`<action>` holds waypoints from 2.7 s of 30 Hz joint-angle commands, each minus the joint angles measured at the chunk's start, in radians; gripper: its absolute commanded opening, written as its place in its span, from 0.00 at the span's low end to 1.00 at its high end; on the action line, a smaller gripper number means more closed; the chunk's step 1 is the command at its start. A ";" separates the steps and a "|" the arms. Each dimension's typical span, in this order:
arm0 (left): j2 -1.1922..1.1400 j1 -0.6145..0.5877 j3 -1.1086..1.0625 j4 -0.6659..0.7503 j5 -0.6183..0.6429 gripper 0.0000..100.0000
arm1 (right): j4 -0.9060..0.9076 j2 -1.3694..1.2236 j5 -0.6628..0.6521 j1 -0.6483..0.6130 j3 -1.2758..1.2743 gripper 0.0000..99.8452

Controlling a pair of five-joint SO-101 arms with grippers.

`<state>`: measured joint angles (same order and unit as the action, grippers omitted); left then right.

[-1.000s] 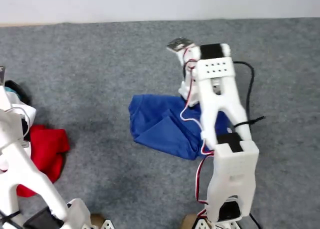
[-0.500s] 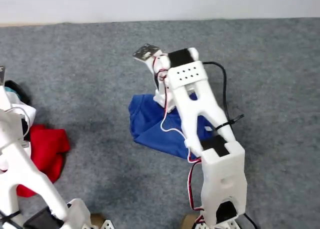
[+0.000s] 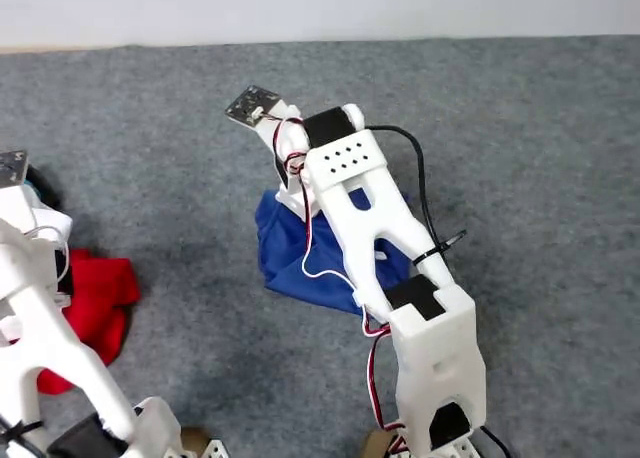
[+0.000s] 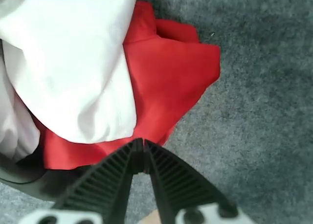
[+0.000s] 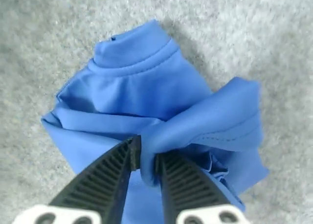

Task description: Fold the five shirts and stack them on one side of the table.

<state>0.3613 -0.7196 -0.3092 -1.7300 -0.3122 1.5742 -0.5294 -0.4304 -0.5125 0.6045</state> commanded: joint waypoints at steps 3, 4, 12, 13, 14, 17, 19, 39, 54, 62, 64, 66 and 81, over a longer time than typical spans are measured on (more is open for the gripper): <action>0.034 0.003 0.004 0.015 0.003 0.01 | -0.039 -0.018 0.008 -0.030 0.054 0.01; 0.034 0.003 0.004 0.015 0.003 0.01 | -0.041 -0.022 0.008 -0.036 0.054 0.02; 0.034 0.003 0.001 0.026 0.002 0.01 | 0.137 -0.028 0.008 -0.130 0.196 0.29; 0.034 0.003 0.001 0.029 0.002 0.01 | 0.168 -0.028 0.006 -0.133 0.235 0.29; 0.034 0.003 0.001 0.035 0.002 0.01 | 0.202 -0.028 0.006 -0.134 0.276 0.29; 0.034 0.003 0.001 0.052 0.002 0.01 | 0.226 -0.010 0.009 -0.105 0.333 0.29; 0.034 0.003 0.001 0.055 0.002 0.01 | 0.223 0.022 0.009 -0.059 0.328 0.28; 0.031 0.005 0.001 0.078 0.005 0.01 | 0.219 -0.119 0.011 0.231 0.118 0.01; 0.032 0.003 -0.001 0.078 0.002 0.01 | 0.225 -0.094 0.011 -0.104 0.112 0.01; 0.032 0.003 -0.001 0.078 0.002 0.01 | 0.226 0.084 0.221 0.050 -0.106 0.19; 0.032 0.003 -0.001 0.078 0.002 0.01 | 0.225 0.148 0.276 0.076 -0.181 0.25; 0.032 0.003 -0.001 0.078 0.002 0.01 | 0.223 0.211 0.322 0.085 -0.239 0.27; 0.032 0.003 -0.001 0.100 0.002 0.01 | 0.030 0.030 0.359 0.154 -0.187 0.27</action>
<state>0.3613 -0.7196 -0.3122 -1.6425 -0.3122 1.6203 -0.4803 -0.0806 -0.3928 0.3437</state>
